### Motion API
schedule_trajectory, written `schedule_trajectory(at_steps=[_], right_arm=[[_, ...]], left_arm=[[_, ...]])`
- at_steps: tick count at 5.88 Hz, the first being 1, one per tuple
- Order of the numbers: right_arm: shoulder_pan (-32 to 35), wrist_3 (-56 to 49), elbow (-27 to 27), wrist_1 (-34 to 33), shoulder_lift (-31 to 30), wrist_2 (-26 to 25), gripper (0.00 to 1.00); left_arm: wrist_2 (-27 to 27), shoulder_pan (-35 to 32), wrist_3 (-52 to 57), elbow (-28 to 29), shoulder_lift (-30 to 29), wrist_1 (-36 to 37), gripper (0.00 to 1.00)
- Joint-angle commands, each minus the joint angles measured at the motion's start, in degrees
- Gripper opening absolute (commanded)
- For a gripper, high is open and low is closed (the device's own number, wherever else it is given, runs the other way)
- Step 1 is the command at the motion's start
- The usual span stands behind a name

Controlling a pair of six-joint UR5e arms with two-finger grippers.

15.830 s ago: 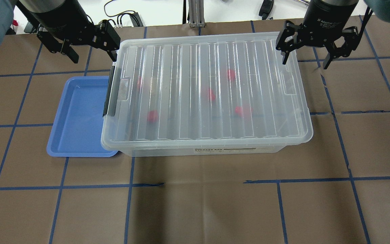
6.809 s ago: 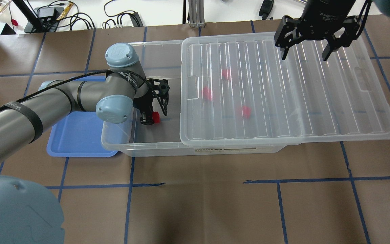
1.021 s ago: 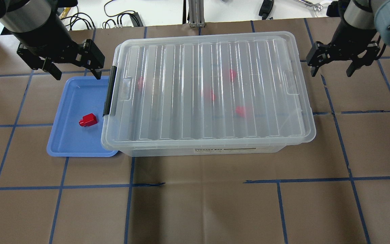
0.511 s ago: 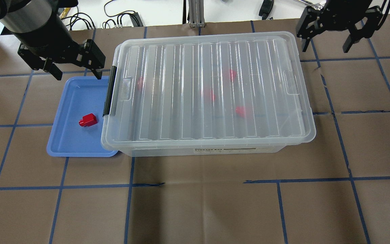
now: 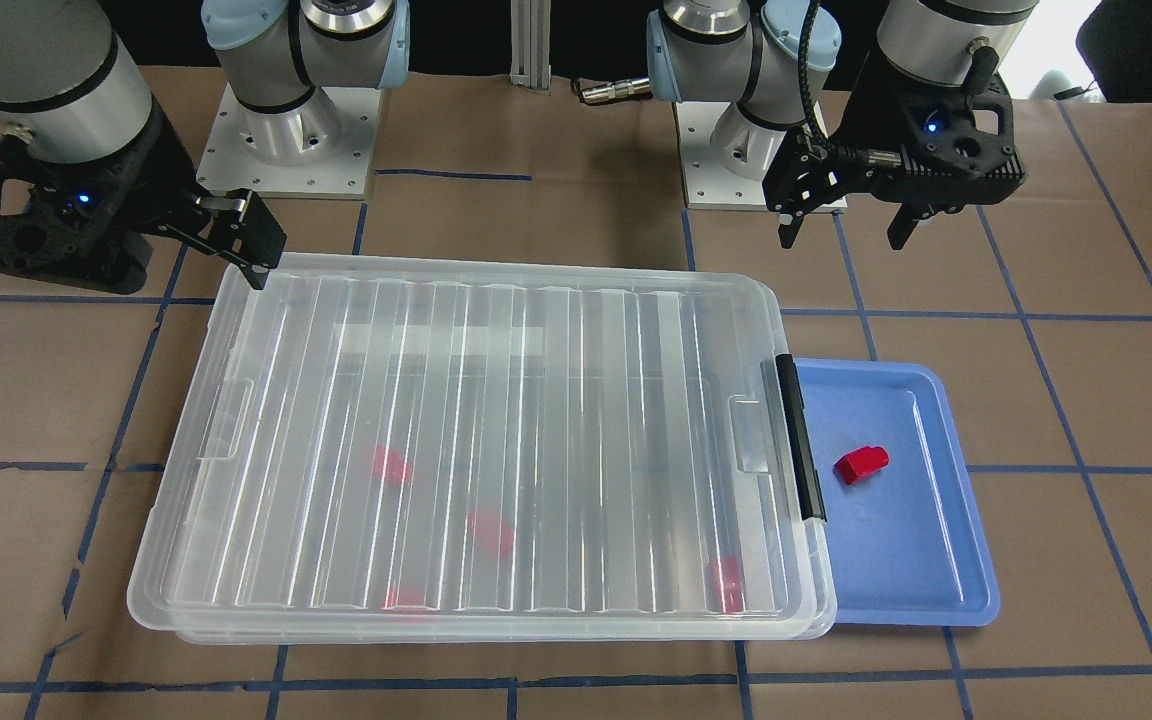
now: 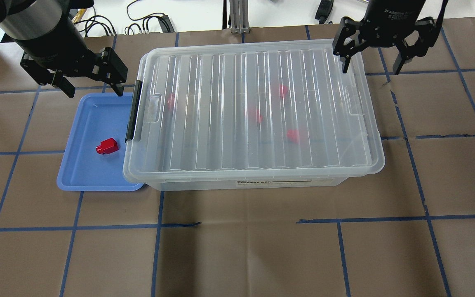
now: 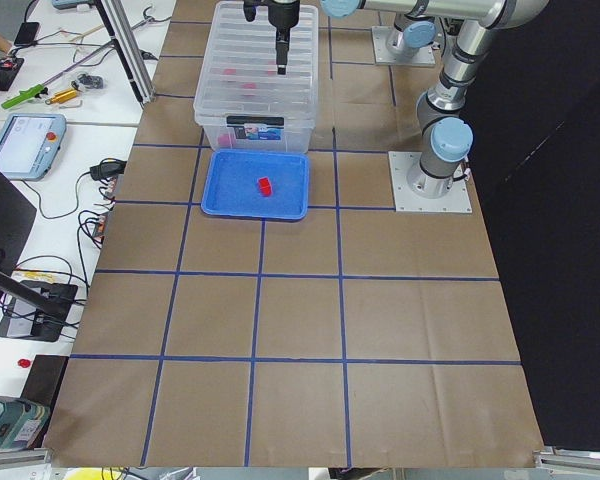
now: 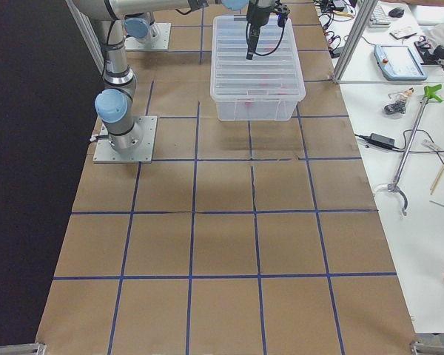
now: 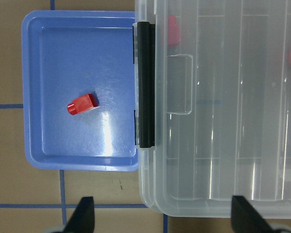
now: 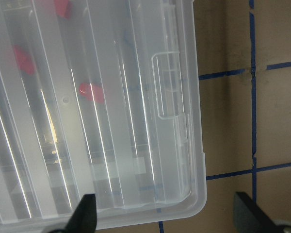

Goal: Place red block in blue tray from box

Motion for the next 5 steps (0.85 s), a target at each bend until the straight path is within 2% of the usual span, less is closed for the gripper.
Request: schedule_trajectory(at_steps=[1,5], right_arm=[[0.4,-0.4,2.3,-0.5,-1.1,0.0,1.0],[0.3,-0.4,2.2,-1.0,-1.1,0.0,1.0]], left_arm=[[-0.1,0.0,0.0,0.0,0.0,0.1,0.98],[-0.1,0.0,0.0,0.0,0.1,0.1,0.98]])
